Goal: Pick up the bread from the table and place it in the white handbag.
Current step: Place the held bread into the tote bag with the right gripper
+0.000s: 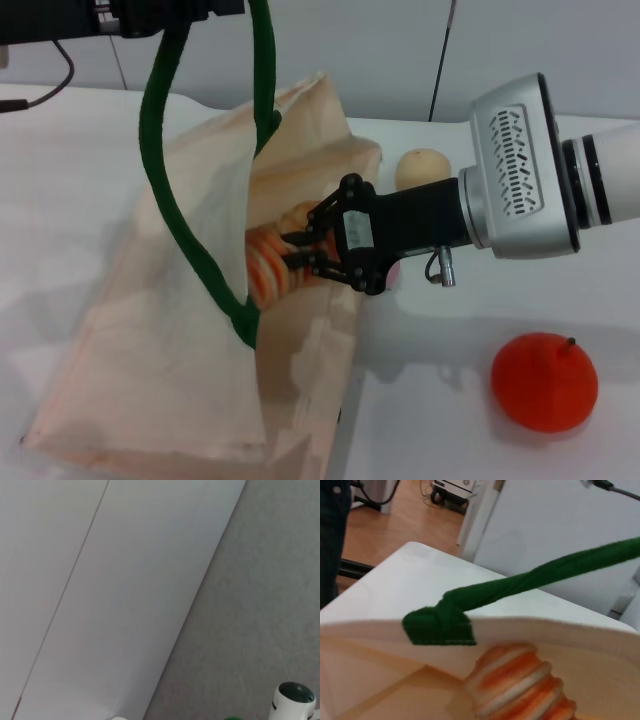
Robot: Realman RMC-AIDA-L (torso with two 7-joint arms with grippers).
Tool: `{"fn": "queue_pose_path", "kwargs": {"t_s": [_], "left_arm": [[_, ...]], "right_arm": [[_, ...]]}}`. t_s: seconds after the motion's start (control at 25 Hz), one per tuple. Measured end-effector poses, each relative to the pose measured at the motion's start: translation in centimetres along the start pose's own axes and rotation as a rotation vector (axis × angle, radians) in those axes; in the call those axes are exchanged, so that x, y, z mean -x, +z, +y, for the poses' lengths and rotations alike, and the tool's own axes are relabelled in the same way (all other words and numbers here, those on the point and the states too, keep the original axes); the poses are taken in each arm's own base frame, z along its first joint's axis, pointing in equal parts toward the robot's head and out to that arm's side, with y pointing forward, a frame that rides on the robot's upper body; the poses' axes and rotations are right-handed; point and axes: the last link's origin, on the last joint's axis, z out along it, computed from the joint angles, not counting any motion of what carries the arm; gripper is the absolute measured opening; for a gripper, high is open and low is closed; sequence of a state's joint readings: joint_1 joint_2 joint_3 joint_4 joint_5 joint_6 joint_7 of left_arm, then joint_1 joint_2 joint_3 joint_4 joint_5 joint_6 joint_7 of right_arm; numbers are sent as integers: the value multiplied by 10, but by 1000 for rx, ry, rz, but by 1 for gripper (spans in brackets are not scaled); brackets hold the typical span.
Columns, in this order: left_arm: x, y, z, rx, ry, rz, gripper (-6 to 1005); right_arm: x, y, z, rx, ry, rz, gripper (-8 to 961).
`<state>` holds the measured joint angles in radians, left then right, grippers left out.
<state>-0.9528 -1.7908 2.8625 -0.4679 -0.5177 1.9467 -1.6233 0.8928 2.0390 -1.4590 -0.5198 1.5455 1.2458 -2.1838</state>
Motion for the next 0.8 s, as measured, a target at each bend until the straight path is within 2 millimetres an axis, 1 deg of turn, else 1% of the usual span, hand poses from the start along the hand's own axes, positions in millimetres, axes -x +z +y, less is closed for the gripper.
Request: {"fn": "queue_pose_path", "kwargs": {"t_s": [0.12, 0.36, 0.8], "left_arm": [[-1, 3, 0, 6, 3, 0, 96], [-3, 11, 2, 28, 8, -2, 96], [-2, 14, 3, 40, 9, -1, 96]], "right_arm": [[-1, 1, -1, -7, -5, 10, 121], [-6, 4, -10, -78, -3, 45, 120], [-5, 11, -10, -87, -4, 51, 121]]}}
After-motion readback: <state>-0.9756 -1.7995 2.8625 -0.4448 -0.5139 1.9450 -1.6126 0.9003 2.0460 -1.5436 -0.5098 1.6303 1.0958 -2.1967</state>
